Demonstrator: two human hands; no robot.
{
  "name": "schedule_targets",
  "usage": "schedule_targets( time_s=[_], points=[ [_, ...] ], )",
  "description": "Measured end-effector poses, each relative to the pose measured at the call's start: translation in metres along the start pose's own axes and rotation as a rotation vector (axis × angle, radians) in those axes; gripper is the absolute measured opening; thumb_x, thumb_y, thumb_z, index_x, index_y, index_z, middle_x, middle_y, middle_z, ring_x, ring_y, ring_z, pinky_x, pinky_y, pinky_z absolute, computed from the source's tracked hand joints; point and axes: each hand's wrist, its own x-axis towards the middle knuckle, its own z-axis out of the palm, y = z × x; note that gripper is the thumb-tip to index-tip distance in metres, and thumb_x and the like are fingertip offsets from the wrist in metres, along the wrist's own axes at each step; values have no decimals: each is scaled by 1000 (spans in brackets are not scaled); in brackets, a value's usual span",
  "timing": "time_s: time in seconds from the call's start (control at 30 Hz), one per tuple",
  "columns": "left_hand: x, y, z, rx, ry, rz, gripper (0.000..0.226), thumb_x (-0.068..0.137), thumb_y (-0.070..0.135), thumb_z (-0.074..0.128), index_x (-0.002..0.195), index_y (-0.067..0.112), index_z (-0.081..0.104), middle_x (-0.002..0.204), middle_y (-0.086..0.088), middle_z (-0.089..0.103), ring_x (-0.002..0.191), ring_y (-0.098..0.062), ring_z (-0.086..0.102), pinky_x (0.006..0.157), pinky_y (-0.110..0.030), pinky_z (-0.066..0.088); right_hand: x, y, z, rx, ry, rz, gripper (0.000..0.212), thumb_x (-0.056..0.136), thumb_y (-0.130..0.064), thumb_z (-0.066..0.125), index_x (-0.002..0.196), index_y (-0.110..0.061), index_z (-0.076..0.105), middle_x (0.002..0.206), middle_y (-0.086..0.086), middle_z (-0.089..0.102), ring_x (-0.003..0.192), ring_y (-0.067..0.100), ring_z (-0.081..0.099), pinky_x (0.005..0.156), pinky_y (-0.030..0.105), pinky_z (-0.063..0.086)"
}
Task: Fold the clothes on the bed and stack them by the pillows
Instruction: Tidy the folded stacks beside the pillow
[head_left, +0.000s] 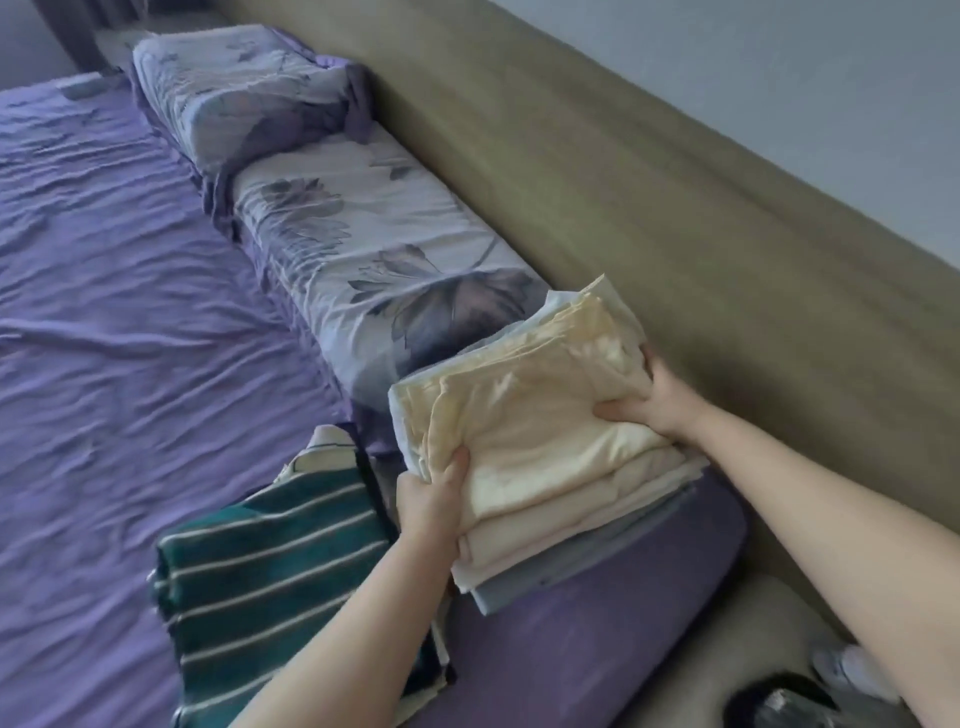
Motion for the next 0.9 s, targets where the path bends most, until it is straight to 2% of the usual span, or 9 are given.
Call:
schedule_targets(
  time_s=[0.13, 0.2, 0.4, 0.5, 0.57, 0.67, 0.7, 0.8, 0.9],
  points=[
    [7, -37, 22, 49, 6, -65, 18, 80, 29, 73, 85, 18, 59, 90, -6, 67, 88, -25, 65, 84, -42, 54, 15, 41, 4, -4, -12, 21, 137, 45, -48, 90, 149, -29, 3, 149, -2, 32, 131, 18, 38, 100, 26, 30],
    [11, -51, 26, 87, 13, -105, 17, 82, 25, 71, 91, 13, 63, 91, -9, 68, 91, -28, 65, 87, -44, 54, 22, 56, 11, -26, -38, 37, 138, 45, -49, 89, 149, -30, 1, 150, -2, 31, 131, 19, 38, 101, 27, 31],
    [17, -65, 32, 141, 35, -191, 57, 74, 33, 74, 116, 1, 54, 105, -15, 64, 95, -32, 63, 88, -47, 53, 31, 82, 31, -148, 9, 71, 130, 56, -46, 86, 150, -26, -3, 154, 4, 26, 137, 25, 32, 108, 34, 29],
    [14, -59, 30, 200, 51, -195, 58, 77, 29, 73, 122, 2, 49, 109, -14, 62, 96, -31, 62, 88, -46, 52, 25, 71, 34, -338, 60, 41, 121, 63, -48, 81, 150, -22, 1, 151, 10, 29, 135, 31, 31, 106, 39, 29],
    [8, -55, 24, 247, 43, -180, 58, 80, 26, 72, 125, 3, 44, 110, -10, 60, 98, -28, 60, 88, -43, 52, 13, 55, 37, -505, 129, -19, 111, 69, -49, 75, 149, -22, 3, 145, 14, 32, 134, 33, 29, 105, 41, 30],
    [-6, -38, 8, 347, 2, -85, 64, 84, 28, 70, 134, 9, 35, 94, 7, 52, 93, -18, 56, 74, -29, 47, -15, 30, 48, -585, 247, -51, 95, 77, -48, 66, 149, -21, 10, 146, 18, 25, 138, 33, 17, 107, 44, 26],
    [-11, -31, 0, 388, -21, -37, 69, 84, 29, 69, 139, 11, 31, 96, 7, 52, 96, -17, 56, 75, -28, 47, -26, 22, 53, -608, 270, -52, 92, 79, -47, 64, 149, -20, 11, 150, 19, 18, 141, 34, 11, 109, 46, 22],
    [-20, -12, -28, 469, -69, 73, 79, 86, 31, 68, 148, 16, 21, 137, -5, 47, 125, -21, 47, 100, -37, 45, -58, 1, 76, -616, 310, -148, 81, 85, -42, 60, 149, -16, 17, 155, 19, 10, 144, 32, 4, 113, 46, 14],
    [-25, -1, -70, 539, -26, 183, 73, 87, 30, 66, 146, 20, 25, 139, -5, 46, 122, -19, 49, 100, -36, 46, -90, -24, 116, -406, 237, -337, 68, 87, -29, 62, 144, -11, 30, 153, 11, 22, 143, 24, 14, 115, 35, 16]
  ],
)
